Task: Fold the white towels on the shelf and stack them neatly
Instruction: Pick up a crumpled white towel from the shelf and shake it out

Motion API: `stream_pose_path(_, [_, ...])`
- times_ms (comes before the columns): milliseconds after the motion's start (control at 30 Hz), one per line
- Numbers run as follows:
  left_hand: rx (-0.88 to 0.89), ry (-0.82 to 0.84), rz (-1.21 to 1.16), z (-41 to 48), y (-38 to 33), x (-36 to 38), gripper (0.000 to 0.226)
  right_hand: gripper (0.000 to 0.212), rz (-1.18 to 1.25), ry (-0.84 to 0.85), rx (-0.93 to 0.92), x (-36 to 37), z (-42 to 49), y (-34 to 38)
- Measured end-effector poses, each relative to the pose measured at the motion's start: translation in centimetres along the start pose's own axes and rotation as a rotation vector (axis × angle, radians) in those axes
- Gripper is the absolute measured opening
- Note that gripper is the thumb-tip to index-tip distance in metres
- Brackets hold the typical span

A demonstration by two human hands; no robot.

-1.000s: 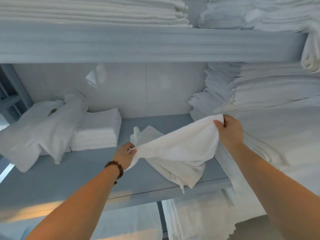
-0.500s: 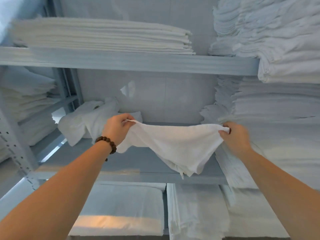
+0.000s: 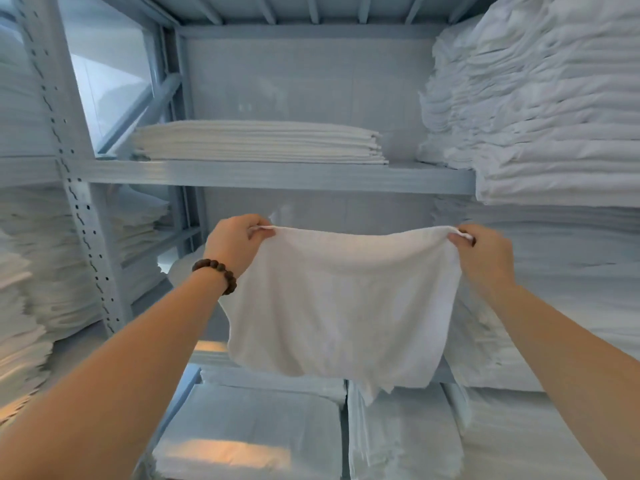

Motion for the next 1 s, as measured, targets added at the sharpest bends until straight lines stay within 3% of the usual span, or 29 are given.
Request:
stream_pose_path(333, [0.224,-0.196,0.195,3.7,-2.9,-3.7,0.023,0.022,0.048,-0.139,-0.007,-3.0,2.7,3.0])
stream_pose_path(900, [0.308,-0.062,0.311,4.7,0.2,4.1,0.021,0.014,-0.029,-0.023,0.001,1.8,5.6,-2.3])
stream_pose_path(1000, [0.454,-0.007,0.36,4.7,1.4,6.8,0.024,0.016,-0.06,0.02,0.02,4.6,5.7,-4.3])
Point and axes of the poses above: each hand's wrist, its own z-axis towards the middle knuckle, its own x-axis out of the palm, y = z × x, the point moved 4 cm from there along z, towards the middle knuckle, and after that the axes turned 10 degrees about -y, right-handed, at the moved point
